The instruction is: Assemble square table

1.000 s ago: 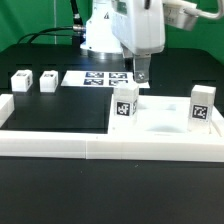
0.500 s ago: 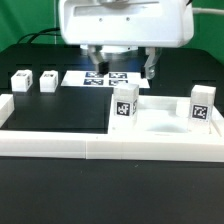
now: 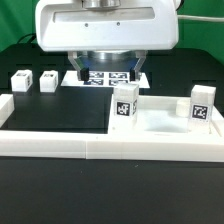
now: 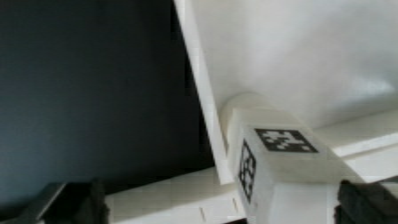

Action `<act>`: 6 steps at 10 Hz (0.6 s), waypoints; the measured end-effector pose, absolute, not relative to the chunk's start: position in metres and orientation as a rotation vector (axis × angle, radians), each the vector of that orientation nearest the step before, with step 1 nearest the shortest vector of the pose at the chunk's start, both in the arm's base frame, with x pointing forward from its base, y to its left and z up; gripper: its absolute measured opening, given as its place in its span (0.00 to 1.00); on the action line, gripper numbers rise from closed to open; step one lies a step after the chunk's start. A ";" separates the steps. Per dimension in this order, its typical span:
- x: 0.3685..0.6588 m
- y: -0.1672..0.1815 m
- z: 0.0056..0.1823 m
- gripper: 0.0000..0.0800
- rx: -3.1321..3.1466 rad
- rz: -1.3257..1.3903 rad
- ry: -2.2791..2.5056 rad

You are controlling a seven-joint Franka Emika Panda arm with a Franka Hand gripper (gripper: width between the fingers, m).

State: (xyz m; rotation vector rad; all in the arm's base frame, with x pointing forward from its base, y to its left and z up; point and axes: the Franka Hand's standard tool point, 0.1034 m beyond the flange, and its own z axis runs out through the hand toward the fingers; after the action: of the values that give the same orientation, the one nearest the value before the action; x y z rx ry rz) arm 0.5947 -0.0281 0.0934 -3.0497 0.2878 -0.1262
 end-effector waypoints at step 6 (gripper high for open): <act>0.575 -0.028 0.050 0.81 -3.132 -0.131 -0.046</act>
Offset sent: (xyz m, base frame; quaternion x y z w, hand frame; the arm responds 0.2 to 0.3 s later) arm -0.0138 0.0093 -0.0281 -0.0218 0.0348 -0.1900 0.9809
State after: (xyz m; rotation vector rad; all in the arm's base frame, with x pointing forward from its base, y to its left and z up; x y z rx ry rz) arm 0.5752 -0.0280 0.0498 -3.1322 -0.0461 -0.1312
